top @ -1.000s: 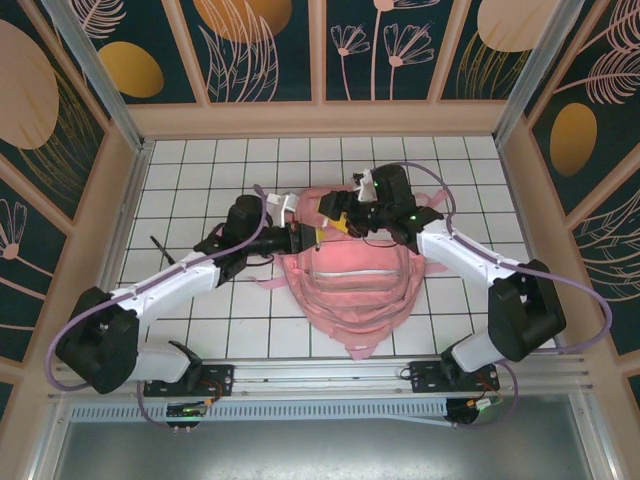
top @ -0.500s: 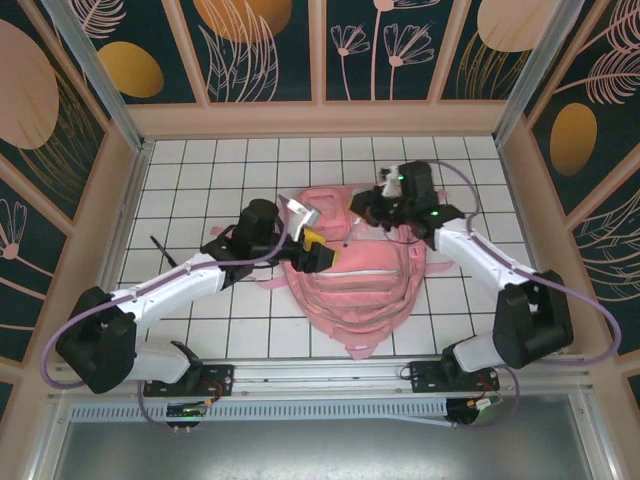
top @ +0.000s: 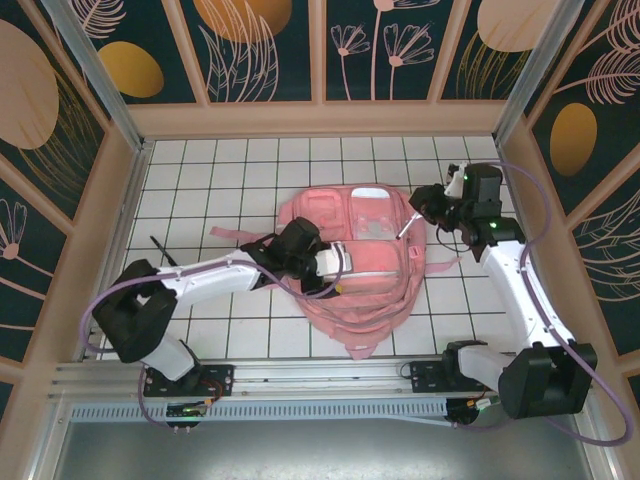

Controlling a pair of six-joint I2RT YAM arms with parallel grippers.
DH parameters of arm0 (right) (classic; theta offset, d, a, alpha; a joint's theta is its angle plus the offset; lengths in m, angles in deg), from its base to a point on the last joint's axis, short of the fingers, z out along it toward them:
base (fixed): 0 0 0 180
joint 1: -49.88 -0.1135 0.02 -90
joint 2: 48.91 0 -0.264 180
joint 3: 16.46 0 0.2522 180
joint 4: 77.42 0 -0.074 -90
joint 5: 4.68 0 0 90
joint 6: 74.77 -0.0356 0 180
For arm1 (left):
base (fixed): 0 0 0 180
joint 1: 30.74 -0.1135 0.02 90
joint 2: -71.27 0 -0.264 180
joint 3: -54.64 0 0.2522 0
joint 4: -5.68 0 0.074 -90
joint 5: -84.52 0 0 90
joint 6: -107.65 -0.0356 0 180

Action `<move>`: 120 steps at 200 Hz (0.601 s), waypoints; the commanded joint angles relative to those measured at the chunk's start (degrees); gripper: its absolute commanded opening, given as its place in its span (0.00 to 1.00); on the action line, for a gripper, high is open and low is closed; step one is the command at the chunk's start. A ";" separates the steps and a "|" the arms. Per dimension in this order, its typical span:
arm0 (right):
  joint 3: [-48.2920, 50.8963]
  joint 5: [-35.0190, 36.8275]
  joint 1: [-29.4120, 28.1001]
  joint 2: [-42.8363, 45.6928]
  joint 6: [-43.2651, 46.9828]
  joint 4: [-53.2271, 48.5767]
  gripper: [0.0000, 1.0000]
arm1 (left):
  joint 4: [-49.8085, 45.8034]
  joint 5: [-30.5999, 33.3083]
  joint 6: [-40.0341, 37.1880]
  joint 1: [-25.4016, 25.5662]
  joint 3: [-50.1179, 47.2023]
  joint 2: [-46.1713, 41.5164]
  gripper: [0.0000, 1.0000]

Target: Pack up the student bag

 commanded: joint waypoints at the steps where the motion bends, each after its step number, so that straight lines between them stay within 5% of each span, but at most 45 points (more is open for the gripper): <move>1: 1.43 -3.24 0.24 0.84 0.53 -2.27 0.00 | -5.51 0.42 -4.15 0.29 5.52 1.90 0.49; 27: 3.96 -3.94 0.21 2.90 1.03 -4.53 0.00 | -4.41 -2.44 -5.03 0.29 5.09 -0.99 0.02; 34: 4.45 -3.94 0.29 3.60 1.35 -5.60 0.00 | -4.34 -3.48 -5.06 0.29 5.16 -2.08 0.00; 73: 3.98 -2.68 0.79 5.60 5.30 -12.65 0.00 | 0.14 -9.36 -3.51 0.37 0.06 -8.12 0.72; 98: 3.34 -3.48 1.12 5.36 4.78 -12.26 0.00 | 2.47 -10.99 -1.67 0.86 -3.56 -7.08 0.77; 120: 3.36 -4.10 1.08 5.41 2.74 -9.63 0.00 | 4.29 -1.66 -2.41 3.05 -5.32 -5.52 0.78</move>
